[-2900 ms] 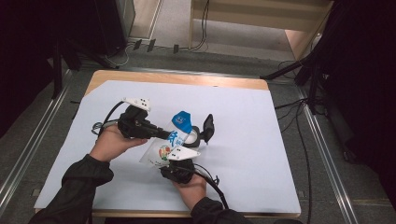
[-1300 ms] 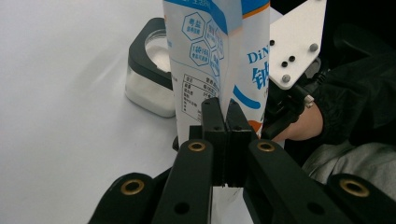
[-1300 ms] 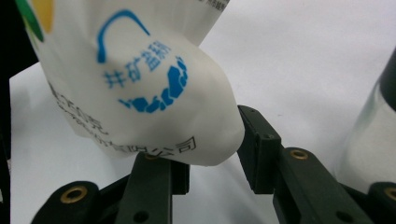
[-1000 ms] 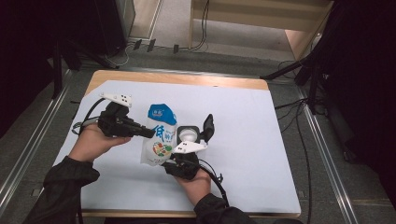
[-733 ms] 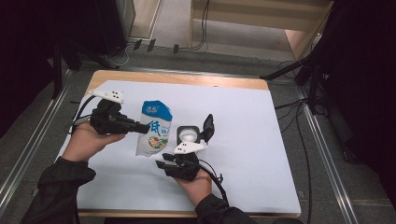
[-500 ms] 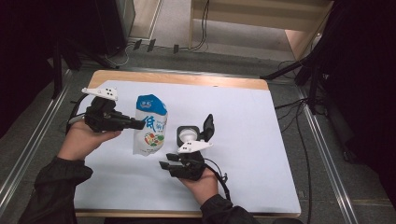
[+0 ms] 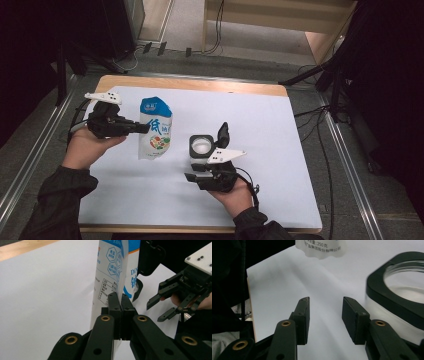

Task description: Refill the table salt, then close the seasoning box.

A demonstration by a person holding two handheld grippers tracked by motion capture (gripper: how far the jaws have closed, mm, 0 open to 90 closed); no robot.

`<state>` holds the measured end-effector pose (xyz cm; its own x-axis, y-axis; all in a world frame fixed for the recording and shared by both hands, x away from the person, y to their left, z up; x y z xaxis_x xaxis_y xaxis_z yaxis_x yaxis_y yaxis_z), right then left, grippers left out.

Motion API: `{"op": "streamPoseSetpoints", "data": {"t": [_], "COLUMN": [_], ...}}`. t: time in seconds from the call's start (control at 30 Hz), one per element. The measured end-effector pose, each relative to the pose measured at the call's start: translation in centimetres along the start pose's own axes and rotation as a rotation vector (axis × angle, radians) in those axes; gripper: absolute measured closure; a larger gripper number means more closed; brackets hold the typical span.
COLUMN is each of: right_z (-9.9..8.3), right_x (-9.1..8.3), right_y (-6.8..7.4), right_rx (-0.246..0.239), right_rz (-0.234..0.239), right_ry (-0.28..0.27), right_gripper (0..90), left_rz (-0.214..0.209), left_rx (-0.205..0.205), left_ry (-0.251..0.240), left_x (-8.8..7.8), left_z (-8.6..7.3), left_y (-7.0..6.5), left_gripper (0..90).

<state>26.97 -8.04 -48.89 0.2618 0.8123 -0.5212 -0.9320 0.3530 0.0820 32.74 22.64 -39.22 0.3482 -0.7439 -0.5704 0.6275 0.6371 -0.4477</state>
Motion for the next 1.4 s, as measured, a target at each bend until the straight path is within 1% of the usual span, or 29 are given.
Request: {"op": "streamPoseSetpoints", "data": {"t": [0.07,0.17,0.23,0.37,0.4,0.43,0.47,0.5,0.53,0.57,0.63,0.67,0.73,0.83,0.9,0.93,1.0,1.07,1.13,1.17,1.23,1.33,1.4], "right_z": [-0.2,-0.4,-0.6,-0.9,-1.0,-1.0,-1.0,-1.0,-1.1,-1.1,-1.2,-1.3,-1.3,-1.5,-1.5,-1.5,-1.6,-1.6,-1.7,-1.7,-1.8,-1.8,-1.8], "right_x": [-0.5,-1.2,-1.4,-2.0,-2.1,-2.3,-2.5,-2.7,-2.9,-3.1,-3.4,-3.6,-3.9,-4.2,-4.4,-4.4,-4.5,-4.6,-4.7,-4.7,-4.8,-5.1,-5.3], "right_y": [-0.4,-0.8,-1.0,-1.3,-1.4,-1.5,-1.7,-1.7,-1.9,-2.1,-2.4,-2.6,-2.8,-3.0,-3.2,-3.3,-3.4,-3.5,-3.7,-3.7,-3.9,-4.1,-4.2], "right_rx": [0.012,0.01,0.017,0.027,0.023,0.021,0.009,0.015,0.011,0.016,0.025,0.032,0.03,0.036,0.045,0.047,0.052,0.044,0.046,0.051,0.06,0.063,0.063], "right_rz": [0.0,-0.012,-0.011,-0.005,-0.001,-0.007,-0.009,-0.01,-0.016,-0.021,-0.023,-0.015,-0.004,-0.009,-0.01,-0.018,-0.019,-0.027,-0.037,-0.038,-0.044,-0.058,-0.069], "right_ry": [0.001,0.004,0.012,0.015,0.018,0.02,0.02,0.024,0.026,0.027,0.022,0.018,0.019,0.023,0.026,0.023,0.024,0.029,0.028,0.028,0.026,0.031,0.027], "right_gripper": [58.6,58.6,58.6,58.6,58.6,58.6,58.6,58.6,58.6,58.7,58.7,58.5,58.2,58.1,57.9,57.9,57.9,57.9,57.8,57.8,57.8,57.8,57.8], "left_rz": [0.011,0.032,0.03,0.057,0.067,0.072,0.072,0.075,0.073,0.067,0.072,0.079,0.091,0.114,0.148,0.156,0.186,0.209,0.234,0.239,0.227,0.253,0.269], "left_rx": [-0.005,-0.013,-0.025,-0.031,-0.031,-0.034,-0.039,-0.041,-0.044,-0.053,-0.064,-0.063,-0.065,-0.078,-0.09,-0.1,-0.11,-0.118,-0.119,-0.124,-0.139,-0.133,-0.114], "left_ry": [-0.006,-0.017,-0.022,-0.025,-0.029,-0.029,-0.031,-0.029,-0.027,-0.026,-0.032,-0.034,-0.046,-0.074,-0.091,-0.093,-0.11,-0.115,-0.112,-0.117,-0.117,-0.104,-0.078], "left_x": [-0.1,-0.1,-0.1,-0.1,0.0,0.1,0.2,0.3,0.4,0.6,0.8,0.8,0.9,1.2,1.4,1.5,1.7,1.9,2.1,2.2,2.4,2.8,3.1], "left_z": [0.0,0.0,0.1,0.2,0.2,0.2,0.3,0.3,0.3,0.3,0.3,0.3,0.3,0.5,0.7,0.8,1.0,1.0,0.9,0.8,0.7,0.6,0.3], "left_y": [0.3,0.8,1.2,1.7,2.0,2.2,2.4,2.6,2.9,3.2,3.8,4.1,4.6,5.6,6.3,6.7,7.4,7.9,8.5,8.7,9.3,9.6,9.4], "left_gripper": [90.0,90.0,90.0,90.0,90.0,90.0,90.0,90.0,90.0,90.0,90.0,90.0,90.0,90.0,90.0,90.0,90.0,90.0,90.0,90.0,90.0,90.0,90.0]}}
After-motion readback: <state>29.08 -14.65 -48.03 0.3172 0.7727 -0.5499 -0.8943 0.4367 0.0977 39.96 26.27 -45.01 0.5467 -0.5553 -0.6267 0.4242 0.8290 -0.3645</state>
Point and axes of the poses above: each handheld gripper's, and its own axes: x roughly forward along the jaws, z roughly out of its top, y roughly to its left, the point moved 2 cm from there along x, roughly forward along the jaws, and after that the axes turned 12 degrees about -x, right-handed, at the moved point
